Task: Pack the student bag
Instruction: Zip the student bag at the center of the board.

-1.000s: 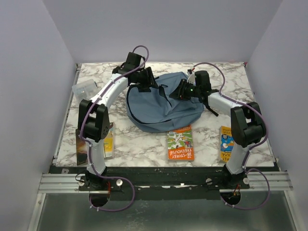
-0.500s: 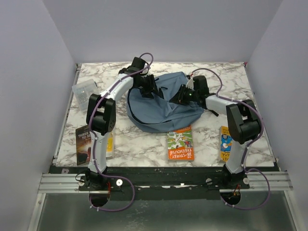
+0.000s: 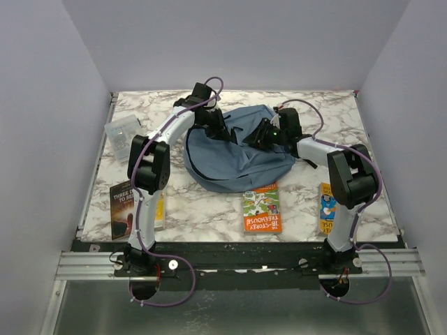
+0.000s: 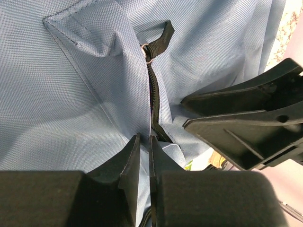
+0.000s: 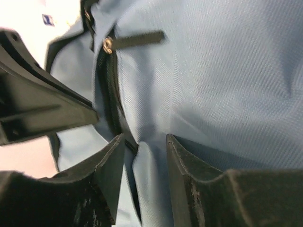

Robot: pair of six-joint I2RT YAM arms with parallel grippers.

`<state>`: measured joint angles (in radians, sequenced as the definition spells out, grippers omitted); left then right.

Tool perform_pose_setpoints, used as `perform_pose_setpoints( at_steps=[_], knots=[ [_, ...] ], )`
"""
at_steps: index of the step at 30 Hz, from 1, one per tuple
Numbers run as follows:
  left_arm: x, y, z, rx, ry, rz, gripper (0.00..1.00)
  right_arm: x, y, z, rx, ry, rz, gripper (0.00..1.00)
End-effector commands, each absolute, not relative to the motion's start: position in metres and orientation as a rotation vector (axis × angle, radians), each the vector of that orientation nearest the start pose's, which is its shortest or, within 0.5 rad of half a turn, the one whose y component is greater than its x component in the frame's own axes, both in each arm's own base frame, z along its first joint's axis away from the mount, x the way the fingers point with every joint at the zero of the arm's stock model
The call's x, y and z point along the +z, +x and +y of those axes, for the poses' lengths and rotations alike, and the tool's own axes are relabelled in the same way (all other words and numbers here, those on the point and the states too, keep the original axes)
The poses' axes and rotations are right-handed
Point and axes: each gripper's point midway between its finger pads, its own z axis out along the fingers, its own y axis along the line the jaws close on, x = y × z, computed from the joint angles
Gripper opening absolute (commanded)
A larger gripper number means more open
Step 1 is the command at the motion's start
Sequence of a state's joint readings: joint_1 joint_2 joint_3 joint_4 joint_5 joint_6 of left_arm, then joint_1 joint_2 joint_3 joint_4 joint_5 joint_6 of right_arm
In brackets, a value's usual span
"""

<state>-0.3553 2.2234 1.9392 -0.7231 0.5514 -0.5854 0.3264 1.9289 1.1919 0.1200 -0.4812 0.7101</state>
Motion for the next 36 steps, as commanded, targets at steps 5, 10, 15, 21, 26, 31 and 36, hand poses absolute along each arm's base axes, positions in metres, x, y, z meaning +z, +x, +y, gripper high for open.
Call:
perform_pose_setpoints(
  at_steps=[5,10,15,21,26,31,36],
  knots=[
    [0.119,0.441,-0.294,-1.117,-0.074,2.712,0.1,0.13,0.475,0.276,1.32,0.527,2.109,0.47],
    [0.123,0.44,-0.295,-1.132,-0.073,2.708,0.09,0.121,0.492,0.284,1.435,0.683,2.056,0.46],
    [0.124,0.439,-0.295,-1.143,-0.075,2.707,0.09,0.108,0.505,0.289,1.47,0.775,2.056,0.45],
    [0.124,0.438,-0.297,-1.159,-0.079,2.711,0.09,0.088,0.517,0.294,1.493,0.855,2.068,0.45],
    [0.122,0.439,-0.297,-1.156,-0.08,2.711,0.09,0.085,0.521,0.298,1.528,0.924,2.063,0.45],
    [0.121,0.437,-0.299,-1.164,-0.077,2.715,0.09,0.075,0.526,0.3,1.487,1.006,2.106,0.46],
    [0.124,0.437,-0.3,-1.161,-0.069,2.709,0.09,0.057,0.528,0.302,1.376,1.059,2.22,0.47]
  ],
)
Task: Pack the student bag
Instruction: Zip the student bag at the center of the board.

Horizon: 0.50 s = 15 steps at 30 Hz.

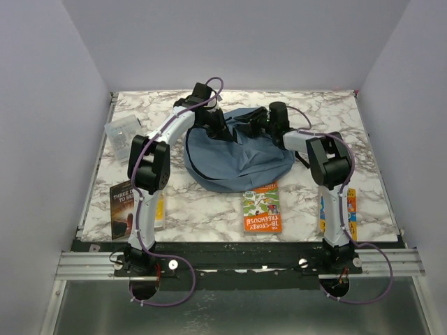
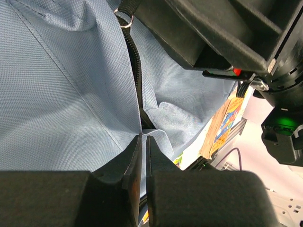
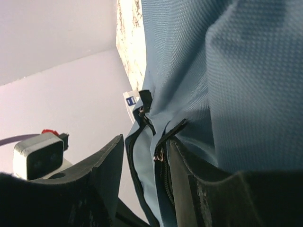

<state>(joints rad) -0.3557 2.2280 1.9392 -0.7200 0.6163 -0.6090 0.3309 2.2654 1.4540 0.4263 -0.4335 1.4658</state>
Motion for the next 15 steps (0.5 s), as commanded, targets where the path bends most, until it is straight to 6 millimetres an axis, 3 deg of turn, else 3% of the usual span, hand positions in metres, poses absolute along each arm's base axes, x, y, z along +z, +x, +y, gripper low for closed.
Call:
perform_pose_setpoints(
  at_steps=[1,10,13,15],
  knots=[
    [0.124,0.436,-0.301,-1.164,-0.066,2.71,0.09,0.054,0.528,0.302,1.347,1.073,2.228,0.47],
    [0.124,0.434,-0.304,-1.166,-0.056,2.71,0.09,0.032,0.529,0.298,1.212,1.071,2.261,0.4],
    [0.128,0.434,-0.303,-1.167,-0.048,2.701,0.09,0.034,0.529,0.301,1.248,1.023,2.246,0.23],
    [0.132,0.435,-0.302,-1.164,-0.039,2.691,0.14,0.047,0.528,0.305,1.319,0.958,2.19,0.09]
  ],
)
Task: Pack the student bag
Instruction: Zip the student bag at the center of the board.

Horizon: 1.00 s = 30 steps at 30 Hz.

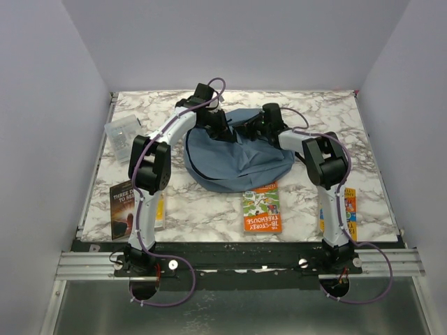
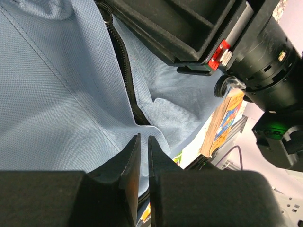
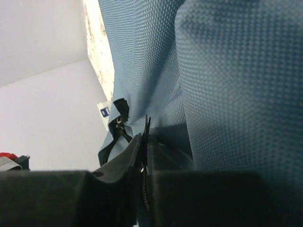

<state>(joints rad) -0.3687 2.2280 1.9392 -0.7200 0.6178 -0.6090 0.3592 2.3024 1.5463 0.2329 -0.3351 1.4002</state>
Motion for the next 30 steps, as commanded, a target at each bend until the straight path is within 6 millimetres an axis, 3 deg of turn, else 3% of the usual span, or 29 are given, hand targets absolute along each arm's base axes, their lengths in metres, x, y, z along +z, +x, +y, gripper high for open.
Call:
perform_pose_setpoints(
  at_steps=[1,3,8,11,15,20,24,30],
  knots=[
    [0.133,0.436,-0.301,-1.161,-0.034,2.685,0.18,0.054,0.527,0.306,1.347,0.913,2.166,0.05],
    [0.137,0.437,-0.299,-1.157,-0.032,2.673,0.26,0.068,0.525,0.308,1.379,0.81,2.135,0.01],
    [0.147,0.443,-0.287,-1.167,-0.069,2.63,0.5,0.104,0.518,0.318,1.484,0.529,2.061,0.01],
    [0.156,0.45,-0.276,-1.208,-0.131,2.59,0.57,0.124,0.507,0.324,1.617,0.416,1.985,0.01],
    [0.162,0.461,-0.261,-1.269,-0.266,2.561,0.58,0.135,0.497,0.328,1.697,0.317,1.948,0.01],
    [0.151,0.478,-0.245,-1.312,-0.493,2.527,0.54,0.147,0.488,0.323,1.755,0.245,1.892,0.01],
    [0.142,0.487,-0.257,-1.409,-0.652,2.538,0.48,0.157,0.481,0.32,1.788,0.193,1.85,0.01],
    [0.14,0.496,-0.268,-1.402,-0.839,2.516,0.51,0.165,0.478,0.315,1.805,0.144,1.809,0.01]
  ],
)
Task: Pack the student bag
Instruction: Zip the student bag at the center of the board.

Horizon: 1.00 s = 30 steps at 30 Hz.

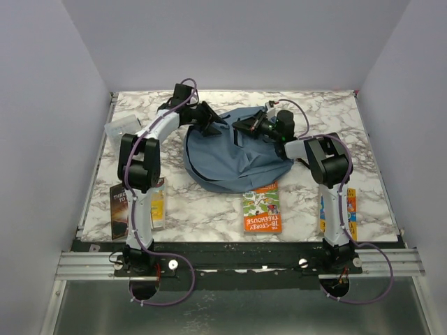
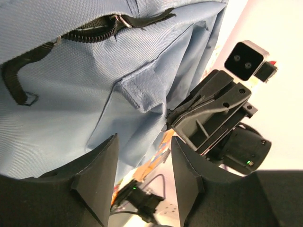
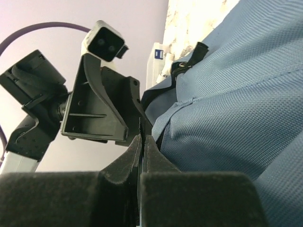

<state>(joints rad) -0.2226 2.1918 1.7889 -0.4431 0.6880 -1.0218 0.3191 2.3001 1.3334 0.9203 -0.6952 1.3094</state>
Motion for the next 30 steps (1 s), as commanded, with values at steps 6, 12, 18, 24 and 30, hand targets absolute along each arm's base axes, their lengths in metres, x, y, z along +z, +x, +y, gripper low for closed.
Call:
perform_pose_setpoints(
  at_steps=[6,12,18,24,30],
  knots=[
    [0.119,0.489,-0.266,-1.38,-1.191,2.53,0.5,0.171,0.477,0.318,1.818,0.084,1.78,0.01],
    [0.113,0.499,-0.267,-1.356,-1.283,2.503,0.49,0.174,0.475,0.318,1.831,0.066,1.766,0.0],
    [0.113,0.515,-0.27,-1.346,-1.255,2.481,0.34,0.18,0.471,0.319,1.849,0.027,1.747,0.01],
    [0.115,0.525,-0.268,-1.327,-1.185,2.462,0.11,0.173,0.47,0.321,1.823,-0.035,1.783,0.01],
    [0.131,0.536,-0.253,-1.244,-1.025,2.409,0.0,0.165,0.456,0.317,1.695,-0.261,1.829,0.0]
  ],
)
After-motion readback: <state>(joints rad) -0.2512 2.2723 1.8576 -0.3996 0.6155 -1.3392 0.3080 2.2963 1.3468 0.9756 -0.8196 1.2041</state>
